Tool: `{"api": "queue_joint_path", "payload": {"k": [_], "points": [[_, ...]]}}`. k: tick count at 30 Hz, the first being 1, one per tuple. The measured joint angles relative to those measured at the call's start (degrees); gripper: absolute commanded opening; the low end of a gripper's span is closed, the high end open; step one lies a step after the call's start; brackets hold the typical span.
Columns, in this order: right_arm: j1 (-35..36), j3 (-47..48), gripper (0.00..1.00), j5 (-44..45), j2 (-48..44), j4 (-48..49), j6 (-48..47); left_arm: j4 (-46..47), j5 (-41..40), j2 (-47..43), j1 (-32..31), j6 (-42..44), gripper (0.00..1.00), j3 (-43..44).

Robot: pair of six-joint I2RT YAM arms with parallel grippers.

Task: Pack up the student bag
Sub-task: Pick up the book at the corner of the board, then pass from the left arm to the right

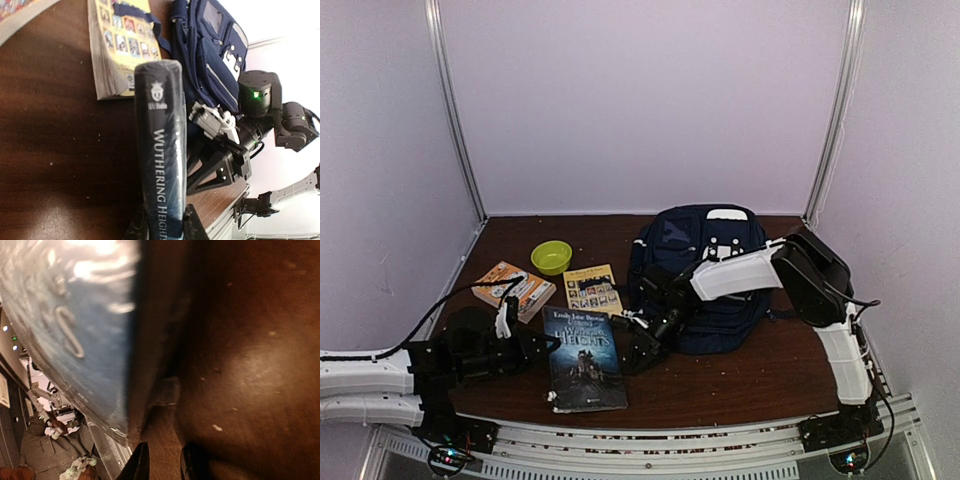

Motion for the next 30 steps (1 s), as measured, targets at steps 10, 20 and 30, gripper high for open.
{"api": "queue_joint_path", "payload": {"k": [10,20,30], "points": [[-6.56,3.3,0.64,11.06,-21.18,-9.03,-13.64,-18.73,0.66,-0.66,0.07,21.66,0.0,16.57],[-12.41,6.75,1.0,11.37,-33.7,-12.17,-30.71,-23.02,15.32,13.05,0.15,46.93,0.0,35.82],[-10.43,9.38,0.95,1.77,-29.7,-19.89,-39.06,-24.33,27.08,19.06,0.15,56.3,0.0,42.29]]}}
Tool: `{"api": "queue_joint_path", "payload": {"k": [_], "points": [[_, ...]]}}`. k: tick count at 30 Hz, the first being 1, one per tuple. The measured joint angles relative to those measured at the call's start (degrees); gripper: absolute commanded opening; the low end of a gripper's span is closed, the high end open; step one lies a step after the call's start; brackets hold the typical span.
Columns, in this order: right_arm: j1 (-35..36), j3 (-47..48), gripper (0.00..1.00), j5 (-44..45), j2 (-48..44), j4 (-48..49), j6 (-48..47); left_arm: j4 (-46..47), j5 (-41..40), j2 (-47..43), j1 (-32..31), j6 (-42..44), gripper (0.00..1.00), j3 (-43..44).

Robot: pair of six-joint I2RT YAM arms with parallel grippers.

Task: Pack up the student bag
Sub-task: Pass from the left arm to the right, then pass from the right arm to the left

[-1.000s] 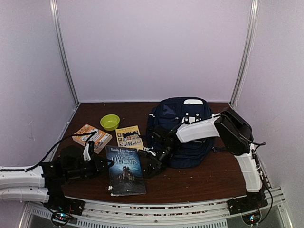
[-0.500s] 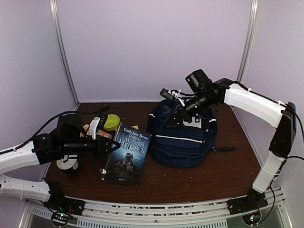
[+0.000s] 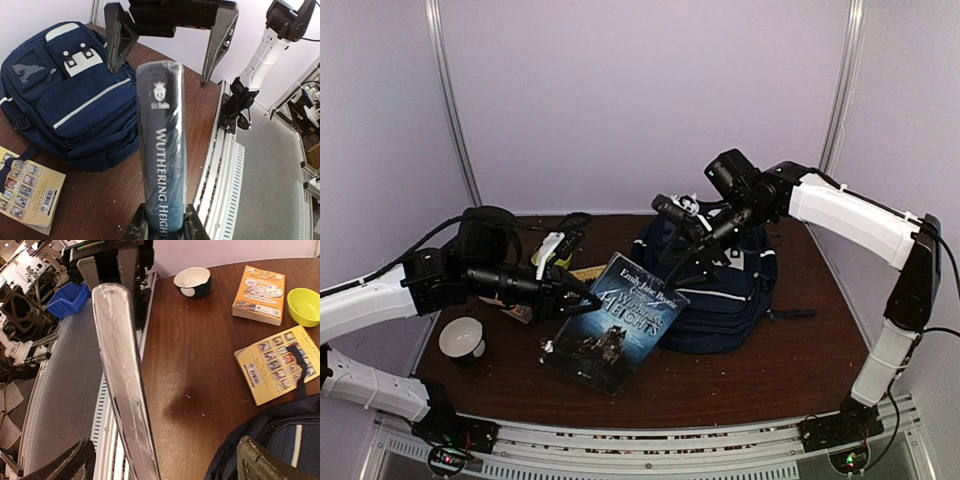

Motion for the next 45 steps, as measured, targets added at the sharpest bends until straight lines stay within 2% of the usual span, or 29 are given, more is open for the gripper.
{"api": "queue_joint_path", "payload": {"k": [6,9,12,14,16,18,20,30,41,45], "points": [[3.21,-2.84,0.75,-3.82,0.02,-2.4,-2.64,1.05,2.21,1.01,0.0,0.59,0.0,0.24],[4.15,-2.99,0.55,-5.31,0.09,-3.19,-3.34,1.38,2.38,1.29,0.0,0.83,0.0,0.33],[4.11,-2.82,0.29,-6.38,0.52,-4.37,-3.65,1.4,2.4,1.29,0.0,1.31,0.02,0.39],[3.93,-2.16,0.2,-6.88,1.38,-5.2,-4.0,1.4,2.75,1.29,-0.07,1.79,0.26,0.48],[3.58,-1.42,0.16,-7.52,2.36,-5.92,-4.46,1.38,2.75,1.33,-0.15,2.89,0.38,0.59],[3.3,-0.68,0.15,-7.56,3.19,-6.93,-4.48,1.68,2.47,1.46,-0.07,3.37,0.47,1.01],[3.1,-0.61,0.14,-6.8,3.78,-8.22,-4.48,3.15,2.32,1.44,0.07,4.09,0.49,1.42],[-0.17,-0.59,0.12,-4.94,4.37,-10.64,-4.24,5.86,5.25,2.58,0.07,7.21,0.54,-1.99],[-2.47,-0.46,0.12,-4.66,3.82,-11.54,-4.5,5.84,5.53,4.85,-0.02,8.15,0.55,-4.76],[-2.6,-0.46,0.12,-4.13,3.1,-11.74,-4.7,2.82,5.18,4.5,0.0,10.49,0.54,-3.76]]}}
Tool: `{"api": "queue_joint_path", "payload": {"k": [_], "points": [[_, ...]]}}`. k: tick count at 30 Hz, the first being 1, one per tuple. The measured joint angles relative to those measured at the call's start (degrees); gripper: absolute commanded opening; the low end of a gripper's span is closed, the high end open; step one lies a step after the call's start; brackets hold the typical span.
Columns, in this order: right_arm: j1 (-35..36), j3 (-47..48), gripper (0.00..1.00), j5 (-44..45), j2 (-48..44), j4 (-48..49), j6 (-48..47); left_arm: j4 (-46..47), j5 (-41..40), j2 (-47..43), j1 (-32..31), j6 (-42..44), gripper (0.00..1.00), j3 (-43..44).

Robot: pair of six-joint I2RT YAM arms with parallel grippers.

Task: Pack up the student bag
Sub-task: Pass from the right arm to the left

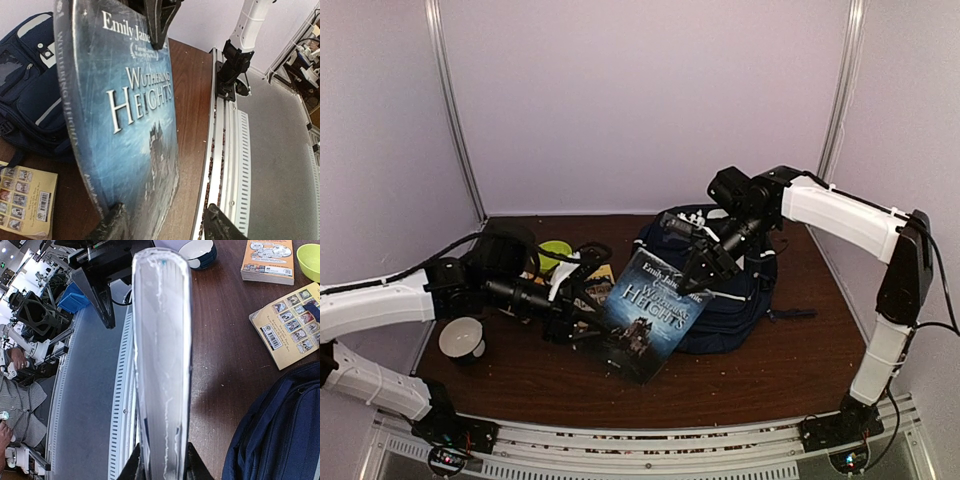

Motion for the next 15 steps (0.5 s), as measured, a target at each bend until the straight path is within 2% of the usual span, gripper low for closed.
{"api": "queue_joint_path", "payload": {"k": [4,9,10,11,12,15], "points": [[-0.09,0.0,0.12,0.02,-1.07,-0.24,-0.39,-8.72,-4.57,-2.78,-0.04,4.85,0.66,5.07],[-0.09,0.0,0.12,-0.26,-1.97,-0.35,-0.61,-9.62,-8.09,-6.62,0.0,6.45,0.67,6.08],[-0.07,0.0,0.12,-0.39,-2.05,-0.42,-0.63,-9.31,-7.72,-5.66,0.0,6.36,0.76,6.08],[-0.07,0.0,0.12,-0.55,-2.1,-0.48,-0.63,-8.9,-7.08,-4.57,0.0,6.16,0.95,6.08],[-0.07,0.0,0.12,-0.7,-2.16,-0.57,-0.63,-8.31,-6.03,-2.67,0.0,5.81,0.98,5.99],[-0.09,0.0,0.12,-0.85,-2.36,-0.52,-0.61,-6.27,-2.25,1.88,0.0,4.26,0.96,4.96]]}}
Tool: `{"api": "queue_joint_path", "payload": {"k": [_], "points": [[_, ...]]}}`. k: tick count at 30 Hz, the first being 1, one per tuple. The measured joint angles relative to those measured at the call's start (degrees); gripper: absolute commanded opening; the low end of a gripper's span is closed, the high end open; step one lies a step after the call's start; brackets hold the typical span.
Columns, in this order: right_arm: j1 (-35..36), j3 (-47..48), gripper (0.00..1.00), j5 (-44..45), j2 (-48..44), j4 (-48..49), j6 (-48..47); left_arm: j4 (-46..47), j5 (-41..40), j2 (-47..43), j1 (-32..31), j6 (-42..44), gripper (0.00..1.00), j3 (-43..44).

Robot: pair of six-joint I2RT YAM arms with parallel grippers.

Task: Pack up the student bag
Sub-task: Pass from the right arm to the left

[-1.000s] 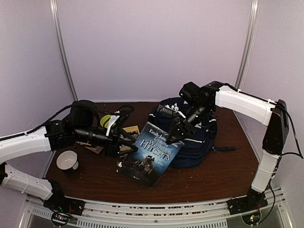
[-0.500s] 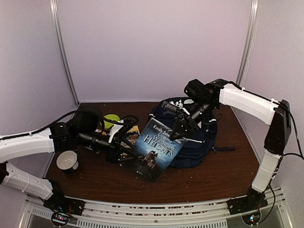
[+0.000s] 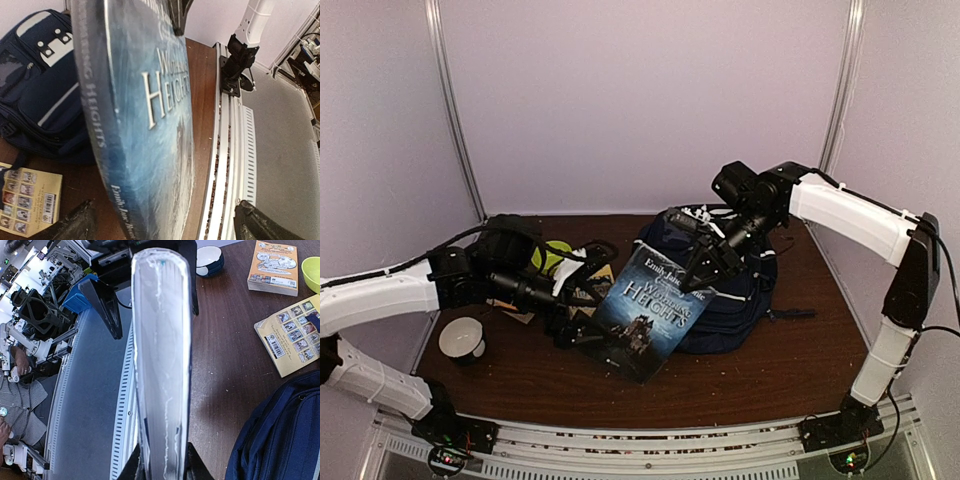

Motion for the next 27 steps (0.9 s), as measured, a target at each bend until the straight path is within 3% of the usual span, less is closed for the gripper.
{"api": "queue_joint_path", "payload": {"k": [2,5,10,16,20,21,22,27], "points": [[0.0,0.0,0.12,-0.02,-0.09,0.0,0.02,0.87,2.16,1.44,0.0,-0.81,0.9,-0.83],[0.0,0.0,0.12,-0.02,-0.11,0.0,0.07,2.32,4.76,2.1,0.0,-1.79,0.73,-1.22],[-0.11,0.07,0.12,-0.5,-0.11,-0.48,0.24,5.6,7.74,4.94,0.26,-3.61,0.31,-1.22],[-0.26,0.09,0.13,-0.98,-0.11,-1.51,0.07,7.58,10.36,7.89,0.63,-6.78,0.0,-1.36],[-0.61,0.09,0.51,-1.68,-0.11,-1.36,0.48,9.16,11.65,8.13,0.87,-8.57,0.0,-1.79],[-0.76,0.24,0.85,-2.27,-0.13,-0.63,0.72,9.31,11.85,8.22,0.81,-8.63,0.0,-1.88],[-1.03,0.5,0.98,-2.43,-0.24,-0.02,1.05,9.29,12.33,8.44,0.63,-8.9,0.0,-2.12],[-3.67,1.07,1.0,2.4,-4.09,2.23,2.1,8.96,14.05,9.64,0.15,-11.52,0.0,-3.26]]}}
